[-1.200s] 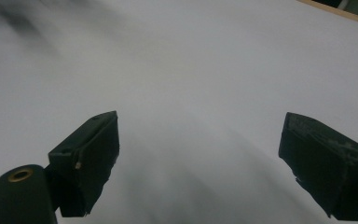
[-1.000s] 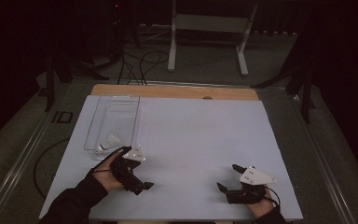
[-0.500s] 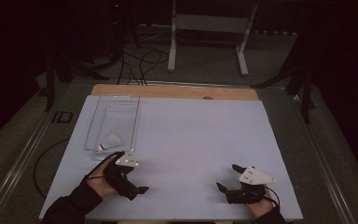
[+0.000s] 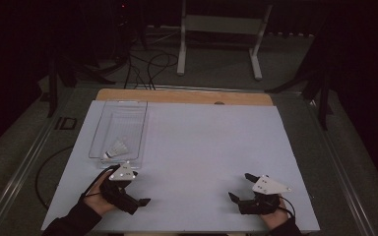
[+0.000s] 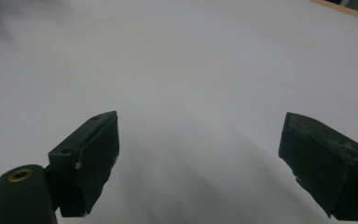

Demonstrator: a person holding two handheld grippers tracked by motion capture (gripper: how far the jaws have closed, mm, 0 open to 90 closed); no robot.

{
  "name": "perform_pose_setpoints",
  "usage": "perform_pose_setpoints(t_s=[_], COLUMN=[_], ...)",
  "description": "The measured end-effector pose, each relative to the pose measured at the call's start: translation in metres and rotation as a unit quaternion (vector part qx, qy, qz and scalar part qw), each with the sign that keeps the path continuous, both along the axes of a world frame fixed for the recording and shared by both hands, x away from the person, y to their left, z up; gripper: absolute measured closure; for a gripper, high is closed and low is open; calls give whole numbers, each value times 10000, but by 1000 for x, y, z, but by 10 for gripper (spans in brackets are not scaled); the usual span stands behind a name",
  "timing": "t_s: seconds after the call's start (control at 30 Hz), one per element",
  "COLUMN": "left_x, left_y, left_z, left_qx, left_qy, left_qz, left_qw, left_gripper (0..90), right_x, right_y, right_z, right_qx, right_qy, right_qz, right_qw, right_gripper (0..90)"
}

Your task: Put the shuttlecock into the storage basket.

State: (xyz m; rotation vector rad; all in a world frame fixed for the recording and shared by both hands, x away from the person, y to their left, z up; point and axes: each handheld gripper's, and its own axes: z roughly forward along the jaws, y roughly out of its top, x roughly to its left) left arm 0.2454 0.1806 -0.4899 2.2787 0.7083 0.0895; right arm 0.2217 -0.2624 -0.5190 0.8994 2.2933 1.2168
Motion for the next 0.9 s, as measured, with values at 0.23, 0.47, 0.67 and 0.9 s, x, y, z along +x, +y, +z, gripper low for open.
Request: perform_pose_setpoints(t_s=[0.23,0.47,0.67,0.9], left_x=[-5,-10,-12,-16], left_y=[16,22,20,18], left_z=[-8,-17,-22,-25], left_qx=[-370,-532,-605,-587], left_qy=[-125,-378,-512,-696], left_qz=[308,517,722,930], left_qw=[9988,9965,9942,9915], left_gripper=[0,0,0,0], right_x=[0,0,0,0], right_y=[1,1,0,0], right_z=[0,-1,0,-1], right_qx=[3,-40,-7,-8], right_qy=[29,24,17,31], right_qz=[-1,8,-14,-11], right_qw=[10000,10000,10000,10000], right_gripper=[122,122,122,122])
